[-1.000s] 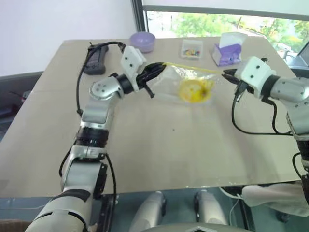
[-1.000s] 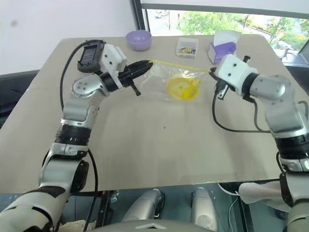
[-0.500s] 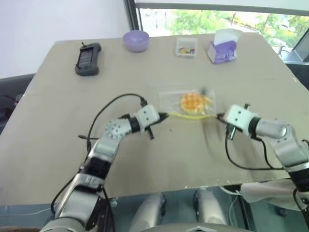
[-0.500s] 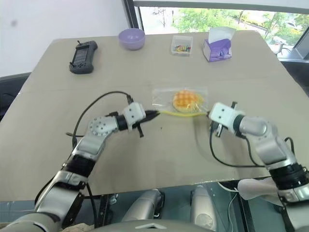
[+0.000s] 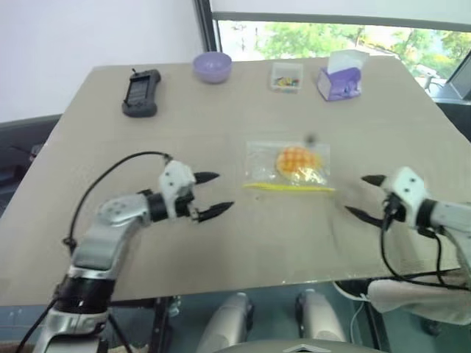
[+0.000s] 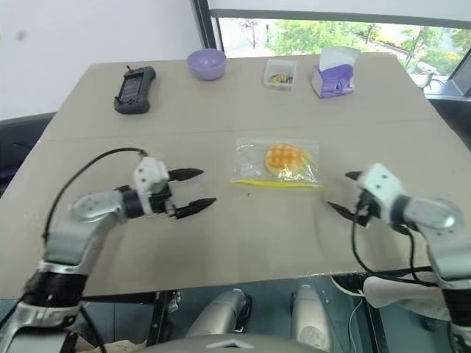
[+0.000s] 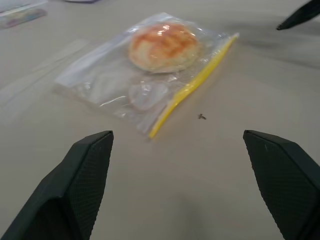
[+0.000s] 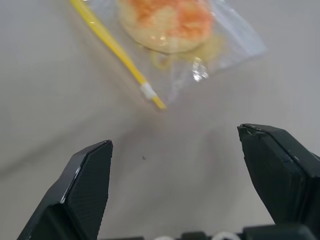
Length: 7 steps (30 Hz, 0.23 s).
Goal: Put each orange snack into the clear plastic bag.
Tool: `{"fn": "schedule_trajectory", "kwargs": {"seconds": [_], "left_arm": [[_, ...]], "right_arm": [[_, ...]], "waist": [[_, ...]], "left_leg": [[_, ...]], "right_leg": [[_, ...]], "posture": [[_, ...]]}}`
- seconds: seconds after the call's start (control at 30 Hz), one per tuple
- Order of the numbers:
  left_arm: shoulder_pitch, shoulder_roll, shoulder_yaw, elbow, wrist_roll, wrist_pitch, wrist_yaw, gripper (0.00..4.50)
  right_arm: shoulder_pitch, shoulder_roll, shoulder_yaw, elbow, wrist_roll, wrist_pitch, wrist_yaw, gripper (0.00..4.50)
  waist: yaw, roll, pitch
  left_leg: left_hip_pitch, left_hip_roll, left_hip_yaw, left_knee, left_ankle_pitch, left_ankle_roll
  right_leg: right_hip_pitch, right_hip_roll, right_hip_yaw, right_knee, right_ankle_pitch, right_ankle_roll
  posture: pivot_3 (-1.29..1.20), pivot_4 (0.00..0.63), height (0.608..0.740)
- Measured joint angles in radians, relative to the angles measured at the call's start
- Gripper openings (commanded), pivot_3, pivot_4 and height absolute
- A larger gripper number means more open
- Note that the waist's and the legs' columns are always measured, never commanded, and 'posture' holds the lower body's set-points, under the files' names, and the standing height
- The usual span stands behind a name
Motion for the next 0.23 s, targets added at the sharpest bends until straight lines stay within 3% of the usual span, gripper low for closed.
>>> {"fn": "schedule_trajectory", "kwargs": {"seconds": [0.13, 0.23], "left_arm": [[0.062, 0.059, 0.107, -0.072, -0.07, 0.099, 0.019, 4.5], [0.079, 0.082, 0.132, -0.085, -0.078, 0.123, 0.026, 4.5]], "right_arm": [[0.089, -0.016, -0.141, -0.034, 0.106, 0.028, 0.04, 4.46], [0.115, -0.018, -0.169, -0.06, 0.155, 0.051, 0.055, 4.46]], "waist": [[0.01, 0.0, 0.0], [0.011, 0.001, 0.0]], "left_leg": [[0.0, 0.001, 0.0, -0.001, -0.003, 0.004], [0.001, 0.001, 0.001, -0.001, -0.003, 0.004]], "right_leg": [[0.001, 0.0, 0.0, 0.0, 0.0, 0.0], [0.002, 0.0, 0.0, -0.001, 0.0, 0.0]], "posture": [[0.0, 0.15, 0.74], [0.0, 0.15, 0.74]]}}
